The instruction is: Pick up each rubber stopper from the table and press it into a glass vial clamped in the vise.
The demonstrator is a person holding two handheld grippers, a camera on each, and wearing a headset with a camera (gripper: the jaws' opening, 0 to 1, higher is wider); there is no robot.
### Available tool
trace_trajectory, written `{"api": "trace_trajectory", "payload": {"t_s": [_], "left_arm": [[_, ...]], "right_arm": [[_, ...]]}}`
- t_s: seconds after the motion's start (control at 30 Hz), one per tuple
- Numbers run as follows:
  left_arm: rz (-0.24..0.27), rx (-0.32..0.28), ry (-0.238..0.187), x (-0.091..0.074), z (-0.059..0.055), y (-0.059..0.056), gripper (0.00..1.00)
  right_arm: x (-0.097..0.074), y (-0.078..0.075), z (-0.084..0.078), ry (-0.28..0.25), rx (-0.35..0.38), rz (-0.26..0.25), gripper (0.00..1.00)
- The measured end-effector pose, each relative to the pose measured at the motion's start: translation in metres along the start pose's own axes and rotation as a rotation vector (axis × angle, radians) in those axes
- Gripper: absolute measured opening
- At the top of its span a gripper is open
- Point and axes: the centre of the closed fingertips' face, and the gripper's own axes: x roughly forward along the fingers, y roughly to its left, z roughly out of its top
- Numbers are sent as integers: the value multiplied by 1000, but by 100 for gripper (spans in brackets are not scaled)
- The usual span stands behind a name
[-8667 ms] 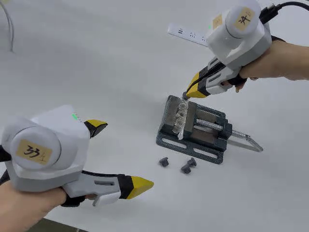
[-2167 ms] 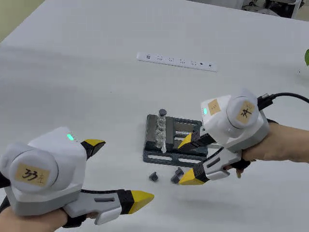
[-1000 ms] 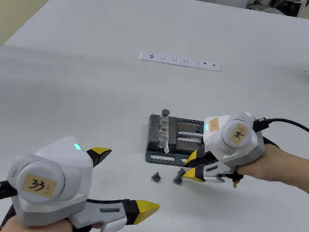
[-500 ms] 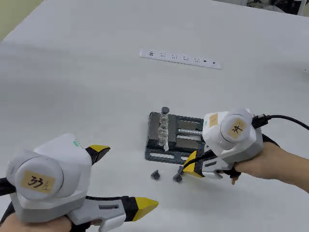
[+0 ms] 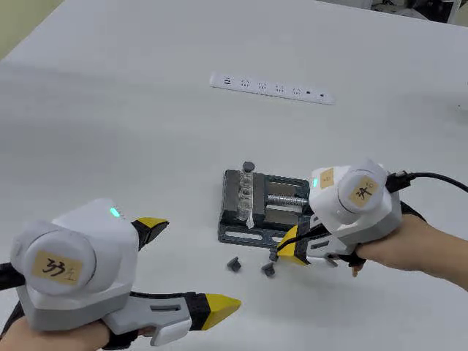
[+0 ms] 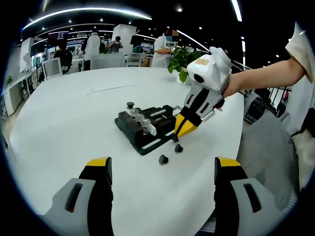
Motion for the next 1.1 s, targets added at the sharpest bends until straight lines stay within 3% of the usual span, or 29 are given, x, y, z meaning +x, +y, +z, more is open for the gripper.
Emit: {"api": "trace_trajectory", "payload": {"t_s": [0.17, 0.27, 0.47, 0.6, 0.7, 0.87, 1.1], "left_arm": [[-36, -15, -10, 3, 12, -4, 81], [-64, -37, -36, 5, 28, -8, 78], [-129, -22, -70, 10, 56, -17, 70], [-175, -18, -93, 12, 75, -24, 63], [-230, -54, -128, 13, 88, -26, 58], [-299, -119, -187, 10, 107, -32, 43], [-343, -153, -229, 5, 118, -32, 25]], "right_arm": [[-25, -7, 18, -41, -86, -63, 0], [-46, -11, 35, -89, -138, -108, 0], [-82, -12, 65, -157, -254, -180, 0], [-102, -5, 84, -192, -344, -215, 0], [-116, 3, 99, -215, -432, -239, 0], [-127, 16, 114, -241, -534, -258, 0], [-128, 23, 121, -255, -625, -266, 0]]}}
